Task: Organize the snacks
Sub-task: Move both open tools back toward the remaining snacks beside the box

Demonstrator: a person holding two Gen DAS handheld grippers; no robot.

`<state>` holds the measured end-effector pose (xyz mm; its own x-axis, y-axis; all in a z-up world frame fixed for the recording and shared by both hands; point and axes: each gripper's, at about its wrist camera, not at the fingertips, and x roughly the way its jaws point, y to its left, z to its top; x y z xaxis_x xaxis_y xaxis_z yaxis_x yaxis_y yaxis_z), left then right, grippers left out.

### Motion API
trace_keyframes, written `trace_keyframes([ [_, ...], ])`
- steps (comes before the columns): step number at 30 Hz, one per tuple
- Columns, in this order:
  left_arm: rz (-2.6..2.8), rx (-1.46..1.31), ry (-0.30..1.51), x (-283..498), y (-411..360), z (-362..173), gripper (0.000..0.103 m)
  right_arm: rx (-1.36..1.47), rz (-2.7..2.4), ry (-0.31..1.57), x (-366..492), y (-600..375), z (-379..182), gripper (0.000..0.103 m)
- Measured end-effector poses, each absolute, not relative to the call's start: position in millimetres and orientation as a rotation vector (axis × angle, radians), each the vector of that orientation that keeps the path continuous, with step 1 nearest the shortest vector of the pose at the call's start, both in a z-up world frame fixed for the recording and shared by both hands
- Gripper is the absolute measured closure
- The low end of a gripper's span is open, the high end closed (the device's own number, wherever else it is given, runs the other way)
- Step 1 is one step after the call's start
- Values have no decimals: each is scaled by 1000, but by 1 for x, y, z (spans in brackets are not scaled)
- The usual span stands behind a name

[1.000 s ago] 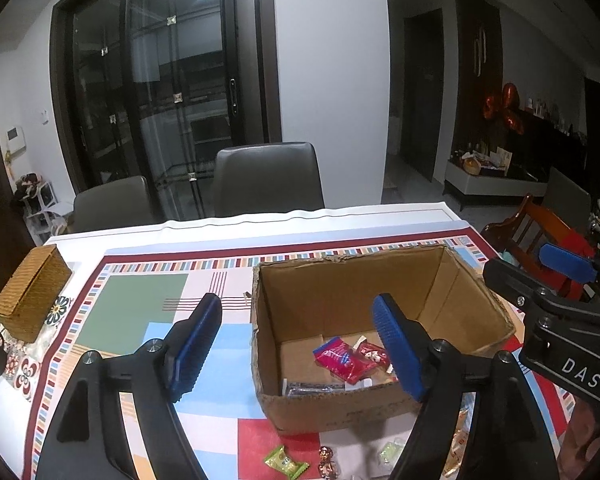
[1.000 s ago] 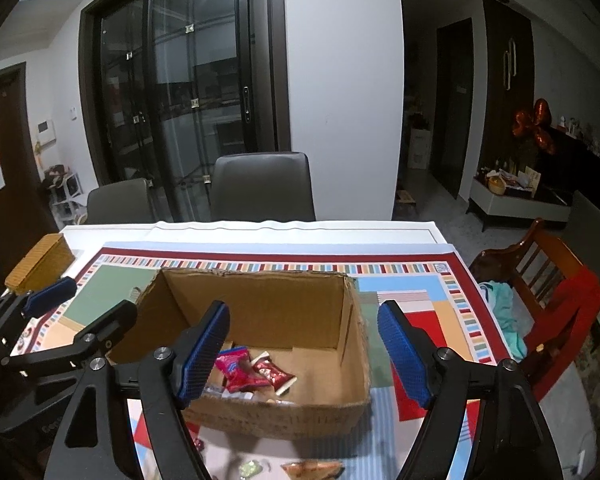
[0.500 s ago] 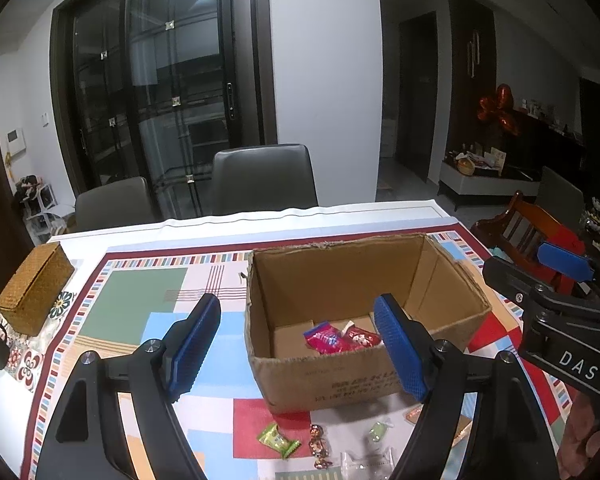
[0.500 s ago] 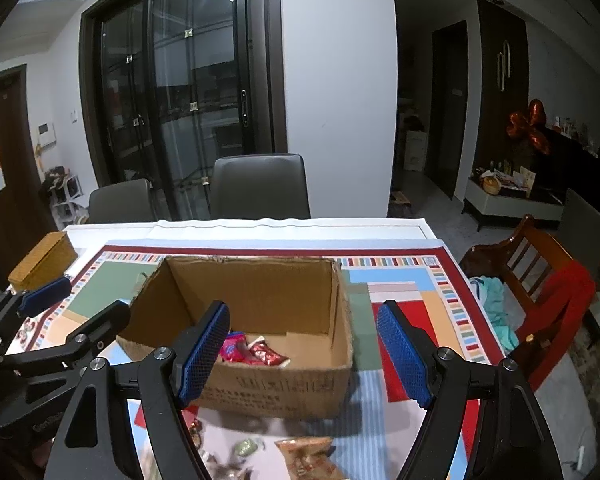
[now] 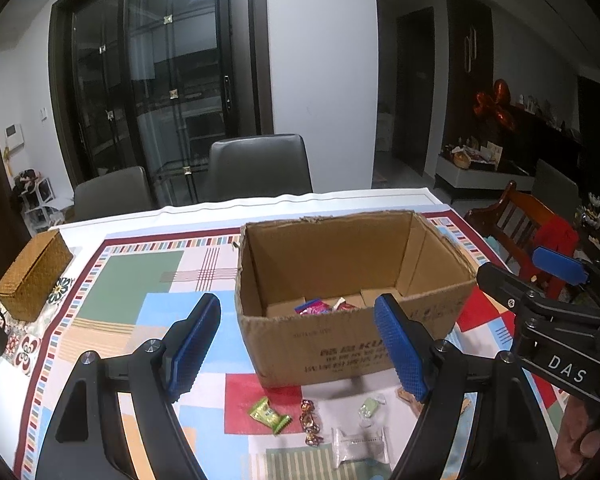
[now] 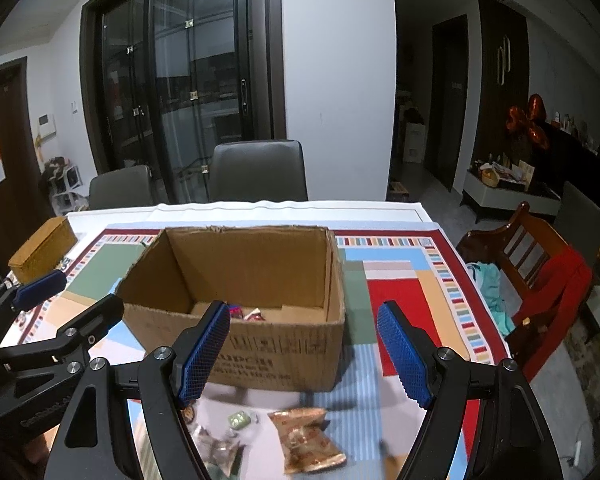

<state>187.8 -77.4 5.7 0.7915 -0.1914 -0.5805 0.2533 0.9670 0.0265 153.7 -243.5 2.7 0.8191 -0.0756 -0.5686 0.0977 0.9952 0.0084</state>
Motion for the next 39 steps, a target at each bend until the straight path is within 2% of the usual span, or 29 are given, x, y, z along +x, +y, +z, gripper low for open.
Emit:
trace_keyframes([
  [16,-251,126,650,170,-84,-16,24,23,-91,667,138,-246,-26,26],
  [39,-283,186,768,149,-97,-82,24,-32,-83,783,127,-247,-79,26],
])
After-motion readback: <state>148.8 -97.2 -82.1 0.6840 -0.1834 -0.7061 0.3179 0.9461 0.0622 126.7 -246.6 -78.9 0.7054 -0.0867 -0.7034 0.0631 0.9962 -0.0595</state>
